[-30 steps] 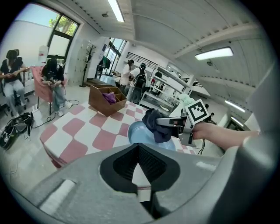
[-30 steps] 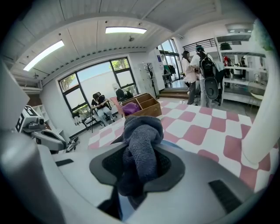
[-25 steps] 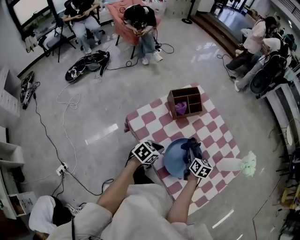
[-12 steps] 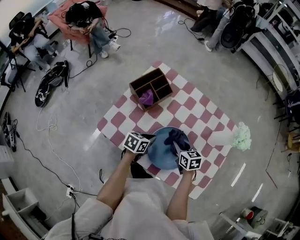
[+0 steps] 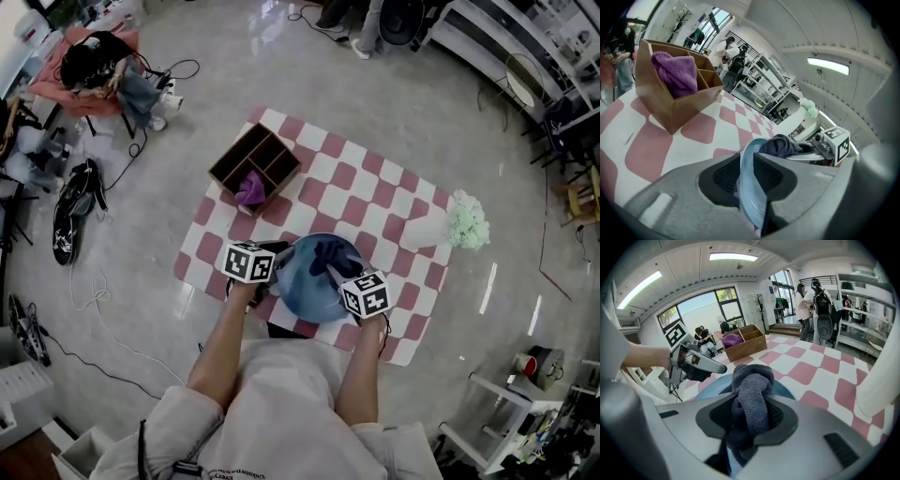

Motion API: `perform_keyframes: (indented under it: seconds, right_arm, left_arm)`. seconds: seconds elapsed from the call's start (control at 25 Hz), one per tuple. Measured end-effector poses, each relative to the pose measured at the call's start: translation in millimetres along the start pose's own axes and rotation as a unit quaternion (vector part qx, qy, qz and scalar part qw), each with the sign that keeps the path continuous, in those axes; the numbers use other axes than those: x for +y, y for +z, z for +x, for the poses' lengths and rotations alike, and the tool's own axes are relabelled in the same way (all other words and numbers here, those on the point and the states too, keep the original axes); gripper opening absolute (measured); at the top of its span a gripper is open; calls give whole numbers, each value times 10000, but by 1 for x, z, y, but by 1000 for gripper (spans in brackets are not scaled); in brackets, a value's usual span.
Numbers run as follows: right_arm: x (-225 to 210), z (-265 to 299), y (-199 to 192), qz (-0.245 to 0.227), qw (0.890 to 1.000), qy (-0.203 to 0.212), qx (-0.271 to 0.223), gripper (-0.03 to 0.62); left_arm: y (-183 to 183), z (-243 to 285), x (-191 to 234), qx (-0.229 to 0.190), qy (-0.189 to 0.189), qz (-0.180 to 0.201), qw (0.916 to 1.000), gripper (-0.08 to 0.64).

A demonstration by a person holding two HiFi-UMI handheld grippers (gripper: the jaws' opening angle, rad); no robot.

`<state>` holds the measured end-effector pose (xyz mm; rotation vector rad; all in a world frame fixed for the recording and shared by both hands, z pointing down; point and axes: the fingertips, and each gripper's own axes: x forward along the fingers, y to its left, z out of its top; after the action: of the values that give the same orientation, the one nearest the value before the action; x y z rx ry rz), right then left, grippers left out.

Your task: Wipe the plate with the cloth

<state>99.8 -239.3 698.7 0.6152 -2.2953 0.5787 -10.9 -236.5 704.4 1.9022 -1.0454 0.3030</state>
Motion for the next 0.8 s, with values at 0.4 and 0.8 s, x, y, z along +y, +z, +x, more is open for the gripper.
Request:
perform_keyframes:
  seconds: [0.4, 0.8]
  right_arm:
    - [8, 11, -2, 237, 9996, -122, -82, 117]
    - [24, 1, -1, 585, 9951, -690, -400, 118]
  left_arm:
    - [-28, 19, 7, 825, 95, 360, 9959, 106]
    - [-32, 31, 14, 989, 29, 92, 9951, 25]
